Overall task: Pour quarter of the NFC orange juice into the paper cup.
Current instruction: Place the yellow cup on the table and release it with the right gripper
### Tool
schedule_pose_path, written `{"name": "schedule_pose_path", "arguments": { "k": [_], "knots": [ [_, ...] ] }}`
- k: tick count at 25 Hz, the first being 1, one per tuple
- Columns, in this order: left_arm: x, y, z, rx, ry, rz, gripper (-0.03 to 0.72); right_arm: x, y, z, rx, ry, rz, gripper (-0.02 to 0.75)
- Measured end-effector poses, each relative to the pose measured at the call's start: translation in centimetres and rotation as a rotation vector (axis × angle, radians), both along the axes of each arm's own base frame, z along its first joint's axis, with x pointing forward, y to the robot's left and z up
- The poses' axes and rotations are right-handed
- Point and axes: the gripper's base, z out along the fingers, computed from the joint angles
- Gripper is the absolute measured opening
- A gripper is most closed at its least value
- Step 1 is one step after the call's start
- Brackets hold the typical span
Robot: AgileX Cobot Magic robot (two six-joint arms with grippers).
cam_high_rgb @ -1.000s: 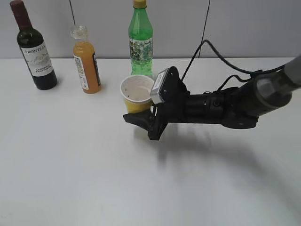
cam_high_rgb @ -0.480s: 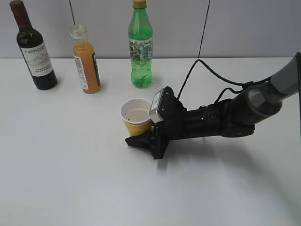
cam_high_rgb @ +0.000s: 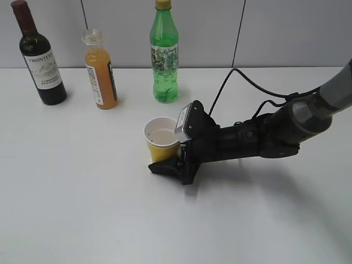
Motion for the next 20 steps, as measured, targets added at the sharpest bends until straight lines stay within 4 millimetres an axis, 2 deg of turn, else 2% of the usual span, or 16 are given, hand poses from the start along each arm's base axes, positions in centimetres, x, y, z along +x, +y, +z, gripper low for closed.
{"name": "schedule_pose_path", "arguments": {
  "k": [6,10,17,20],
  "knots": [
    [0.0,0.0,0.0,0.000,0.000,0.000,0.585,0.6,-1.2,2.0,-0.156,-0.011,-0.054,0.657],
    [0.0,0.0,0.0,0.000,0.000,0.000,0.585,0.0,-2.2,3.2,-0.301,-0.006,-0.031,0.652],
    [0.0,0.0,0.0,0.000,0.000,0.000,0.585,-0.8,-3.1,5.9,-0.419,-0.010,0.021,0.647],
    [0.0,0.0,0.0,0.000,0.000,0.000,0.585,-0.3,-3.8,7.1,-0.451,0.000,-0.079,0.640]
  ]
}}
